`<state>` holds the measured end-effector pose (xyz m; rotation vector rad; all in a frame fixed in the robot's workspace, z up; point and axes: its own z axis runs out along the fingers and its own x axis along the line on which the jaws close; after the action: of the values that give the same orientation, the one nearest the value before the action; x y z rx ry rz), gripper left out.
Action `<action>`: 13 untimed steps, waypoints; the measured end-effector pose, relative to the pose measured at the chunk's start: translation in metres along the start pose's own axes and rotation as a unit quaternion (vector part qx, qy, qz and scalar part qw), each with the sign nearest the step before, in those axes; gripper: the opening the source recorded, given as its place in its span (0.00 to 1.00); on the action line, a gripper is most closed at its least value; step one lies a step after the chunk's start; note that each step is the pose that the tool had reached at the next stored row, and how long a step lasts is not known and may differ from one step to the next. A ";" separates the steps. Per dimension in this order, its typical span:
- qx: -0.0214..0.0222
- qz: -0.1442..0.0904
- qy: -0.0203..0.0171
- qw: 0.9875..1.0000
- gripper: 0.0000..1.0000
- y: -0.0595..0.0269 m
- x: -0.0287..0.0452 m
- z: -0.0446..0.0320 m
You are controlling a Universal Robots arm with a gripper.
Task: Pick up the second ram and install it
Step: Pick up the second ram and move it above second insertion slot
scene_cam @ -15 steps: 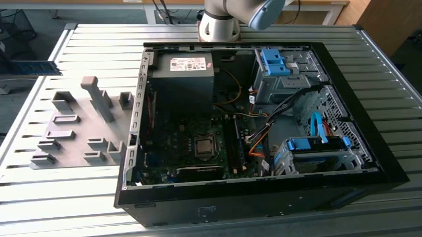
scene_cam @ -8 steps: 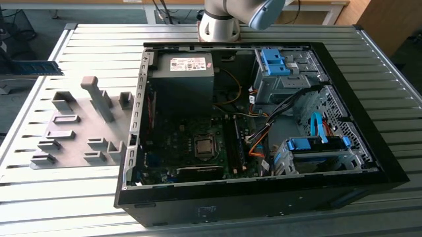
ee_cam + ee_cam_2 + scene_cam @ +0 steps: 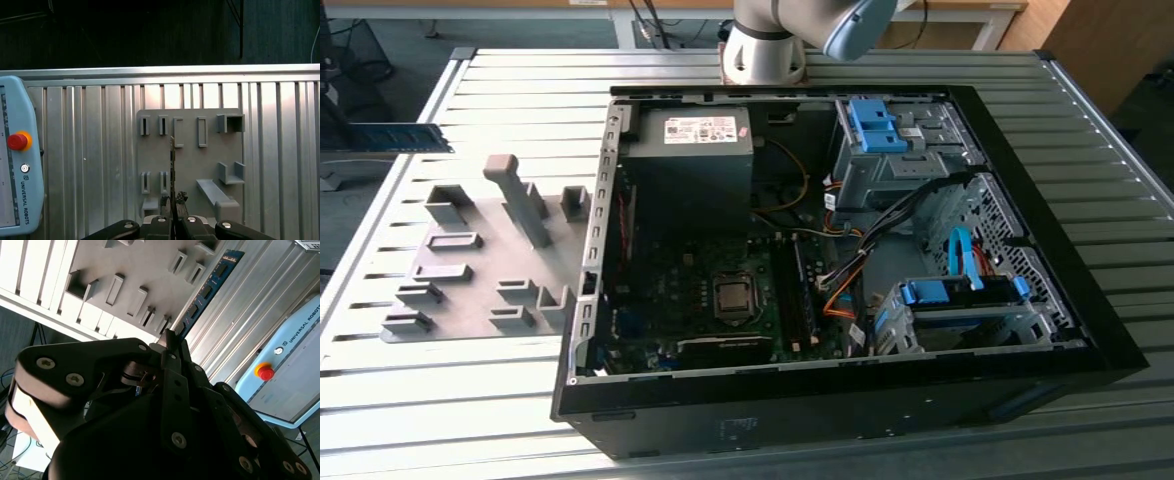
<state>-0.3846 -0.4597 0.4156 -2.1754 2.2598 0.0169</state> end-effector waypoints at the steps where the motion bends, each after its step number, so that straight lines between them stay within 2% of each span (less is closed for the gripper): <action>1: 0.000 0.000 0.000 1.000 0.14 -0.0004 0.0000 0.0000; 13: 0.000 0.000 0.000 1.000 0.14 -0.0066 -0.0003 0.0000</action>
<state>-0.3780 -0.4596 0.4156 -2.1754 2.2598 0.0169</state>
